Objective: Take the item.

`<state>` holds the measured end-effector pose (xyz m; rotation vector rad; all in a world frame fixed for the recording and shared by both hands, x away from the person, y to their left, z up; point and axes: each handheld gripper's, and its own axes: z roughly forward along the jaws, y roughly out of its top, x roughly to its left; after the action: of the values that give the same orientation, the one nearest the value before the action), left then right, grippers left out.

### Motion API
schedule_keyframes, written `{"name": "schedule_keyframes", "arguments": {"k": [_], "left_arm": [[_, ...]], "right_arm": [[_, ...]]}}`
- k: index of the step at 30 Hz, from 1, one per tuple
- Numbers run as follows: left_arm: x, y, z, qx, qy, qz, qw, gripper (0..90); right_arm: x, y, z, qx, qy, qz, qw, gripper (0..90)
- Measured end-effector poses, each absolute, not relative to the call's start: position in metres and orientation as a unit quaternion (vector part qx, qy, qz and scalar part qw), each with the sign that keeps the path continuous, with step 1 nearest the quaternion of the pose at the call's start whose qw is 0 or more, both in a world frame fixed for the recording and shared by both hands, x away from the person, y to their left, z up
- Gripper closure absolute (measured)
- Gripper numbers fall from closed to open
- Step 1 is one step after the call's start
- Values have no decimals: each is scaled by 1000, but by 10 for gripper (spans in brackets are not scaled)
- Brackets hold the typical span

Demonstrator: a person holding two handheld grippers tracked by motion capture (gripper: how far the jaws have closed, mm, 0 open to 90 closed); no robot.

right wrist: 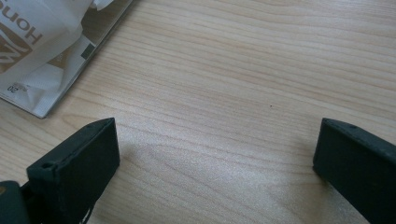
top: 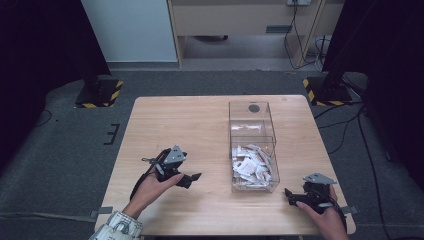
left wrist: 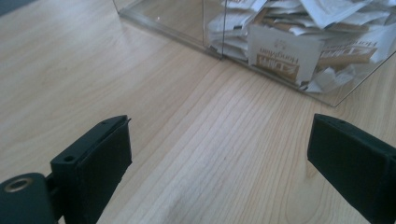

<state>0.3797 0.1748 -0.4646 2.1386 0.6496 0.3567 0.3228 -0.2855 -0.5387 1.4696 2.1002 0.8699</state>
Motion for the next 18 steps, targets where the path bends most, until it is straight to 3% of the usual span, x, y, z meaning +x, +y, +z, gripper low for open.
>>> {"name": "schedule_keyframes", "arguments": {"k": [18], "left_arm": [[390,127,-416,854,209,159,449,64]], "right_arm": [[323,-286,-539,530,758,314,216,8]]}}
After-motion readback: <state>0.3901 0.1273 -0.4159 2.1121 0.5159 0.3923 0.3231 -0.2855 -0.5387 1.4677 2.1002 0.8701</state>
